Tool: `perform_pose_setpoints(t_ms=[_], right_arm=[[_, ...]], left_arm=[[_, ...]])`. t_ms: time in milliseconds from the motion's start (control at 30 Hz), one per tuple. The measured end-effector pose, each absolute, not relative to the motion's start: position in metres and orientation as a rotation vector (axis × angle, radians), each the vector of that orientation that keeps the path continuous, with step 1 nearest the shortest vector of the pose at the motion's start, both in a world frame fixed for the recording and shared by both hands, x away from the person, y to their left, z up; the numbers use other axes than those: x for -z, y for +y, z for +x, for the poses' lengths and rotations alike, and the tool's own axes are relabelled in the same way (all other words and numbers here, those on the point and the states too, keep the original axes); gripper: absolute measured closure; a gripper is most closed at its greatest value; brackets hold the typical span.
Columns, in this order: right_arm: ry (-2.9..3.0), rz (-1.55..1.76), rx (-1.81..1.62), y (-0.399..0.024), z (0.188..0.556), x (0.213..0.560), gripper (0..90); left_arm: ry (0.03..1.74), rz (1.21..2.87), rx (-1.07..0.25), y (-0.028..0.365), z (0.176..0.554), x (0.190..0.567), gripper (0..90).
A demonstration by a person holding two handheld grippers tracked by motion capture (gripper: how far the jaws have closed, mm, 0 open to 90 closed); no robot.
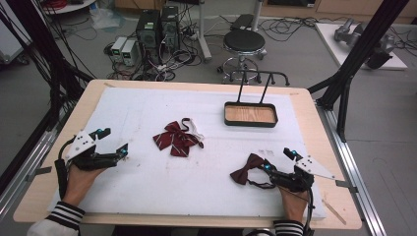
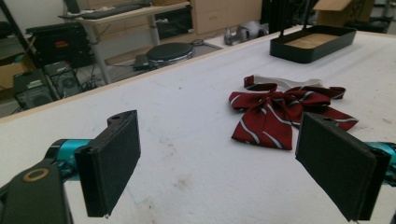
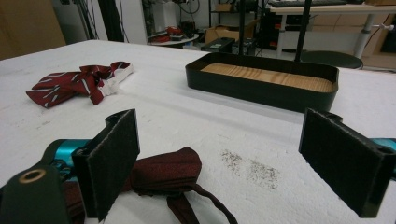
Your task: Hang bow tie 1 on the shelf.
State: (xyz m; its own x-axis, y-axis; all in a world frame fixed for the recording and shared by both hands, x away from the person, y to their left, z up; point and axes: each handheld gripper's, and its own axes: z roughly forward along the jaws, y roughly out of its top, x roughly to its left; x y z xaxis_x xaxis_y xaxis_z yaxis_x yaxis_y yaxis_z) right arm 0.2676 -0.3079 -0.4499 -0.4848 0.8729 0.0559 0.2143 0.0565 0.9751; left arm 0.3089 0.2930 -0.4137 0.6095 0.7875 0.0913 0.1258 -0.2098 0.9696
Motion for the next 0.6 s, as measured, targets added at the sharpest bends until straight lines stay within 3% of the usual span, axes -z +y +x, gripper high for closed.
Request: perform_pose_setpoints(t_ms=[600], right_arm=[[1.752, 1.102, -1.474, -0.308, 0.267, 0.45, 11.4]], left_arm=[[0.619, 1.884, -0.633, 0.266, 0.351, 0.369, 14.6]])
